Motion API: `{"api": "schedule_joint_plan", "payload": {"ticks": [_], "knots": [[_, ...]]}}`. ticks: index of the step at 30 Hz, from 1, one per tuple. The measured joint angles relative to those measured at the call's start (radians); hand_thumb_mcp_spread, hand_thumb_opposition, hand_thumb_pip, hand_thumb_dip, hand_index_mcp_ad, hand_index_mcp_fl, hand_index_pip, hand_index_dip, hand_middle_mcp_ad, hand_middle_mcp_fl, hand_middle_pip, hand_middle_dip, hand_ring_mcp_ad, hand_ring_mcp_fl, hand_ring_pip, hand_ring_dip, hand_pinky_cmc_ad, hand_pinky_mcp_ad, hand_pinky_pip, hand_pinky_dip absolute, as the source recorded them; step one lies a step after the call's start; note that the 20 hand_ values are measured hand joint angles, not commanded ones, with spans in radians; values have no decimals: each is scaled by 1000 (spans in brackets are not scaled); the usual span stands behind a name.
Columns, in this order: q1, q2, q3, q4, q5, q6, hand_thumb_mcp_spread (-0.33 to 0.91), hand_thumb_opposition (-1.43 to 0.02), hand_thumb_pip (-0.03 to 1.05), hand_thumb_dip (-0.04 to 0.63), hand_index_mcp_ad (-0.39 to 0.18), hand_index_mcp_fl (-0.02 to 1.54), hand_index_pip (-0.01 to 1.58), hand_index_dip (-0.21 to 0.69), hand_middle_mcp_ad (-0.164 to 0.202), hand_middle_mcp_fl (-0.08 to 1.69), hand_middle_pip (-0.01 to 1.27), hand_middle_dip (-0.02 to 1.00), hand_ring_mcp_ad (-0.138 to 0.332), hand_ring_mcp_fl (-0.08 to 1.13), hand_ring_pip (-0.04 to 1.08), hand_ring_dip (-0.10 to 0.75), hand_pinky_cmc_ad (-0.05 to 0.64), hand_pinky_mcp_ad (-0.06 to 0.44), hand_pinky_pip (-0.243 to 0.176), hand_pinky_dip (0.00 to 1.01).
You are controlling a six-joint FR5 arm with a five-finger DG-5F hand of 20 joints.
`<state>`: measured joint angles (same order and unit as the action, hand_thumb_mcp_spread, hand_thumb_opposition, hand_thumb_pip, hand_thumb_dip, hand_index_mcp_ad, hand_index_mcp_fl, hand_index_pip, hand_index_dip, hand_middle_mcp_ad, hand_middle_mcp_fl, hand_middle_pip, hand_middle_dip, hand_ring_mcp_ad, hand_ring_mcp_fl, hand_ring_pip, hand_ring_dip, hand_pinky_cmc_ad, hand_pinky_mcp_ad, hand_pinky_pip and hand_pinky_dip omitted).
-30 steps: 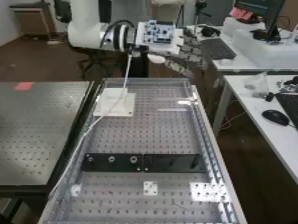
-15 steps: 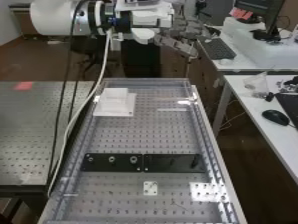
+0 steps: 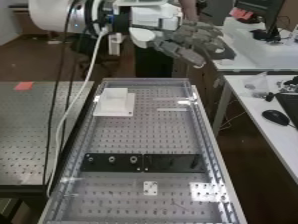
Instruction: Grab the chopstick and place it in the clear container
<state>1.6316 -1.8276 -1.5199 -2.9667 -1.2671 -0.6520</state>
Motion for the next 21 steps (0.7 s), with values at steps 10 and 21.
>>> {"api": "schedule_joint_plan", "payload": {"ticks": [10, 21], "knots": [[23, -67, 106, 11, 95, -9, 147, -592, 368, -5, -101, 105, 37, 232, 63, 72, 136, 248, 124, -3, 80, 101, 461, 328, -140, 162], [15, -112, 163, 12, 72, -2, 138, -592, 387, -9, -87, 106, 37, 236, 70, 73, 136, 251, 126, -7, 80, 101, 461, 328, -140, 162]]}}
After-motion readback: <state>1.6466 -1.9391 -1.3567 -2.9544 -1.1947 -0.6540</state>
